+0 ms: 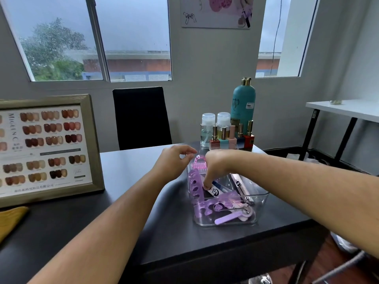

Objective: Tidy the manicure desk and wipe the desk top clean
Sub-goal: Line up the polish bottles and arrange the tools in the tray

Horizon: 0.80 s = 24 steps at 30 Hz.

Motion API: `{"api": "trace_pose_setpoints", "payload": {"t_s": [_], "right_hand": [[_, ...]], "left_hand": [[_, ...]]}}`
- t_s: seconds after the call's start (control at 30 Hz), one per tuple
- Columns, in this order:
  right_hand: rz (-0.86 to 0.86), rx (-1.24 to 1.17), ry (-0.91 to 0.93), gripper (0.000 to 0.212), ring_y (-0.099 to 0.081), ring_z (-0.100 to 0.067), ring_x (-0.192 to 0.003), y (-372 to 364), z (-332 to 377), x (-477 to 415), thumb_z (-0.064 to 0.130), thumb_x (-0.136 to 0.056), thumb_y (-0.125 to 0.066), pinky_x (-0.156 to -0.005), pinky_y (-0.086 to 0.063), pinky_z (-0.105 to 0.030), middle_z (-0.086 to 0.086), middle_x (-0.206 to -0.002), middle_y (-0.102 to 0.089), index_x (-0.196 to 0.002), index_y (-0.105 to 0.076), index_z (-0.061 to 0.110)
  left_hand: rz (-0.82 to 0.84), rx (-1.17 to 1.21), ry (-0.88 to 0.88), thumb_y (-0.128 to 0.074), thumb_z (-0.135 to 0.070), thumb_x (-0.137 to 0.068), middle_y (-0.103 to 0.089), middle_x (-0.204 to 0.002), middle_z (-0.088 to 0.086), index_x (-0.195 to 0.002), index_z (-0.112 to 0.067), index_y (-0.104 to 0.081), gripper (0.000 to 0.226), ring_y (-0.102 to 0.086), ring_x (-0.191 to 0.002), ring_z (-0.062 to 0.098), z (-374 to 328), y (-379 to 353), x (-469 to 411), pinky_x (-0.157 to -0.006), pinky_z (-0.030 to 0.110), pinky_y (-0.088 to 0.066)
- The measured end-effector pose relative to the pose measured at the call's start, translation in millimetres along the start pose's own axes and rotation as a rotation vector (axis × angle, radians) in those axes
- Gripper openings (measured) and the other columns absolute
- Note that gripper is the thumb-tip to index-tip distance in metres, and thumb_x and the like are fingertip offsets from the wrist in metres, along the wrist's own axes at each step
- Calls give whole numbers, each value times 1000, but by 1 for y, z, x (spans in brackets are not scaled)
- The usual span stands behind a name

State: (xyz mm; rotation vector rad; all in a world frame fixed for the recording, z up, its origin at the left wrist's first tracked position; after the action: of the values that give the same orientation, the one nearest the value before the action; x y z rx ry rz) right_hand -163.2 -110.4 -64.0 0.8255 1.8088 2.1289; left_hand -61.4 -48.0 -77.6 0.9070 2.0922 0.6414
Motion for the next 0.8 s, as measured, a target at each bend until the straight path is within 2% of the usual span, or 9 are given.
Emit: {"api": "trace_pose_setpoints", "payload": {"t_s": [0.2,0.3,0.37,0.5,0.6,0.63,0.7,0.77,0.8], "right_hand": [[28,-81,-7,22,-52,-11,-60,1,-8,1,27,-75,-73,-48,-41,-19,1,-71,-54,-77,-57,11],[33,-206,-10,16,-57,-6,-57,10,-16,6,24,-77,-73,-50,-42,-17,3,-69,-63,-75,-63,12],[21,-294,-25,15,-55,-1,-49,17,-24,11,23,-78,-72,-46,-38,-14,4,-67,-66,-76,-66,9],[-38,-445,-57,15,-55,-4,-53,28,-40,19,20,-81,-71,-50,-39,-16,2,-66,-66,-76,-66,7],[-157,-574,-79,16,-58,-3,-50,33,-51,23,20,-79,-73,-44,-40,-14,2,-60,-66,-76,-68,6],[-200,-615,-82,16,-60,-5,-51,34,-55,24,21,-78,-74,-45,-41,-15,2,-58,-67,-76,-70,6],[-264,-660,-86,17,-61,-8,-58,34,-63,25,23,-76,-75,-52,-44,-19,2,-58,-68,-72,-72,6],[-288,-680,-88,17,-60,-12,-64,31,-69,26,23,-74,-75,-58,-46,-23,3,-56,-68,-67,-72,8],[-294,-693,-88,17,-60,-12,-65,29,-71,27,23,-74,-76,-59,-46,-24,3,-55,-68,-65,-72,9]], "left_hand": [[13,-35,11,-57,-20,-90,-60,-87,-10,-103,-19,-69,18,-59,-82,12,0,0,0,-75,25,-45],[24,-27,24,-58,-21,-89,-61,-84,-10,-100,-21,-70,16,-59,-80,11,0,2,-1,-75,25,-45],[30,-22,27,-59,-21,-89,-62,-84,-10,-99,-21,-70,16,-60,-79,11,-1,2,-1,-76,26,-46],[42,-33,41,-59,-22,-89,-67,-100,-3,-101,-22,-69,16,-56,-81,10,-1,2,1,-75,25,-43],[8,-145,12,-61,-27,-86,-61,-113,-1,-100,-25,-68,16,-55,-96,14,-5,4,2,-81,25,-41],[-27,-213,-26,-63,-31,-85,-58,-111,-1,-97,-26,-69,15,-52,-100,15,-11,6,3,-82,25,-39],[-64,-330,-132,-66,-43,-79,-53,-97,-6,-86,-27,-69,18,-48,-95,13,-29,9,9,-77,26,-37],[22,-422,-229,-67,-55,-72,-51,-85,-11,-76,-30,-69,25,-44,-84,9,-50,5,14,-69,27,-32],[123,-437,-245,-68,-58,-69,-53,-81,-11,-72,-30,-69,28,-46,-79,9,-58,1,17,-64,26,-32]]}}
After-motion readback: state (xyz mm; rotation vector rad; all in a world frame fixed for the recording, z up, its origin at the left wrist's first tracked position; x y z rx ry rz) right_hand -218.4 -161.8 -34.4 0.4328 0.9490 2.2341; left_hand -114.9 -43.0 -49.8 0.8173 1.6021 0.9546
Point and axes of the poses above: each hand's wrist, its own x-axis away from the middle knuckle, its own y-axis out of the back of the hand, z = x × y, the point moved 5 cm from there along -x, towards the middle knuckle
